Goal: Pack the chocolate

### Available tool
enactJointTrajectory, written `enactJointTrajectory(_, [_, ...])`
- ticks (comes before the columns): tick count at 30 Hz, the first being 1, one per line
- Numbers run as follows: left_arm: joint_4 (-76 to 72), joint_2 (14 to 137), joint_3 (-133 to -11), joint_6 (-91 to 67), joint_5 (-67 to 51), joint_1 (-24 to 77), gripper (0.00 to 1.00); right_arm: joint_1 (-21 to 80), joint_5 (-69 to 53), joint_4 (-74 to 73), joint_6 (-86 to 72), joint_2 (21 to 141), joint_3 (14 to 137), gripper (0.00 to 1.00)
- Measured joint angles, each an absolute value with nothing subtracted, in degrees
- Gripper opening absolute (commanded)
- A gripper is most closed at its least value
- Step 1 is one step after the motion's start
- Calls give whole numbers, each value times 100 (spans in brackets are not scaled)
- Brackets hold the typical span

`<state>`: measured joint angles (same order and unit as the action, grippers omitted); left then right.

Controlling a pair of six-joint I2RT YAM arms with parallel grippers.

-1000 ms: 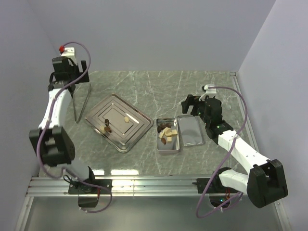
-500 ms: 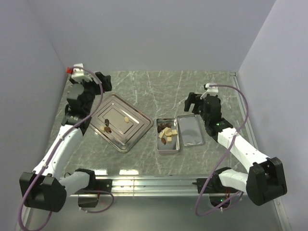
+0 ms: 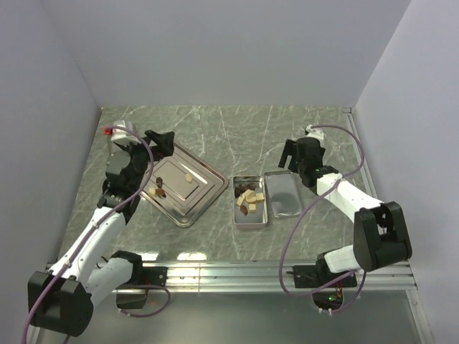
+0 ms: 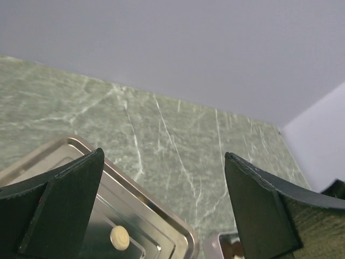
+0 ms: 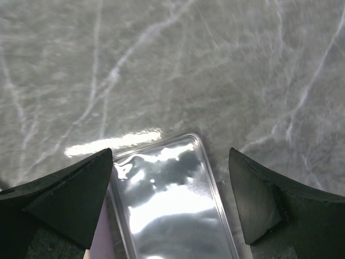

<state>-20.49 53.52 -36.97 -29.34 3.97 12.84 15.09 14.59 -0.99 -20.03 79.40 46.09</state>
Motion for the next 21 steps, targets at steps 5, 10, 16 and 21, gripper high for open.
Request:
enactJointTrajectory(5, [-1970,5677,-3701,-2906,-102,1284,100,1232,1258,-416,-2287,8276,4648,89])
enactJointTrajectory(10, [-1850,5745,-3697,-2786,-169,1284,100,1026,1013,-670,-2462,8871,4969,78])
enactJointTrajectory(16, [-1647,5671,-3697,-2637,-145,1284,99,934,666,-1004,-2491,9373,5256,72])
enactJointTrajectory(21, [-1590,5448,-3682,-2589,-102,1282,99,932,489,-1212,-2486,9642,5433,68])
